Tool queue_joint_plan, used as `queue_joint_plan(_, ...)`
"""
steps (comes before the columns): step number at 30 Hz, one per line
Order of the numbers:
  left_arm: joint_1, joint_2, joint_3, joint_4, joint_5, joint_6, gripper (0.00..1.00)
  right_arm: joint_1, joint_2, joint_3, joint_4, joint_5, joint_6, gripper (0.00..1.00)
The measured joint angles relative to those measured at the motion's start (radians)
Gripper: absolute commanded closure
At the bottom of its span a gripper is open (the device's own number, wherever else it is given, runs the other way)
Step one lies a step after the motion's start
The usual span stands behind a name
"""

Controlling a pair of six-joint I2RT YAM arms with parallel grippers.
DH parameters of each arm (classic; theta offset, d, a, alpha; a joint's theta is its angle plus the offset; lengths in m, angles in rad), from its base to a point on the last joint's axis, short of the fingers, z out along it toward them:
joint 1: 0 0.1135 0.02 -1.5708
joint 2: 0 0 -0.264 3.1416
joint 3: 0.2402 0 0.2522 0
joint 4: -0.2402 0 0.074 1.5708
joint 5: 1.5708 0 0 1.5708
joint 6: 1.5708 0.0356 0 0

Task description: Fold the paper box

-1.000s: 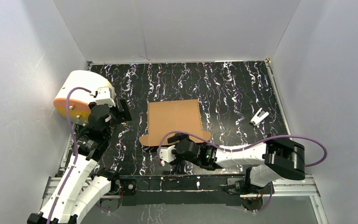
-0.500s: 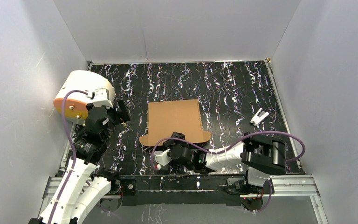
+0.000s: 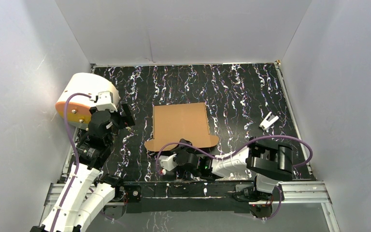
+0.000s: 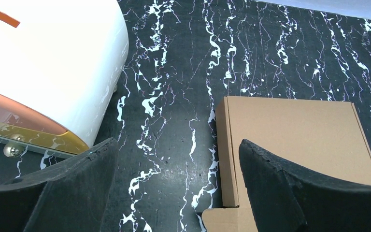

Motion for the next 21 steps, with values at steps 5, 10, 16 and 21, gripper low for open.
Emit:
queue_joint_plan(5, 0.0, 0.0, 0.0, 0.0, 0.007, -0.002, 0.09, -0.003, 0.002, 0.035, -0.014, 0.021, -0.004, 0.87)
queue_joint_plan(10, 0.003, 0.0, 0.0, 0.0, 0.014, -0.003, 0.09, -0.013, -0.033, 0.074, -0.093, 0.003, 0.008, 0.98)
queue_joint_plan(16, 0.01, -0.005, 0.0, 0.002, 0.021, -0.001, 0.09, -0.024, -0.101, 0.139, -0.282, -0.043, 0.041, 1.0)
queue_joint_plan(21, 0.02, -0.011, 0.0, 0.007, 0.035, 0.005, 0.09, -0.047, -0.171, 0.26, -0.47, -0.111, 0.078, 1.0)
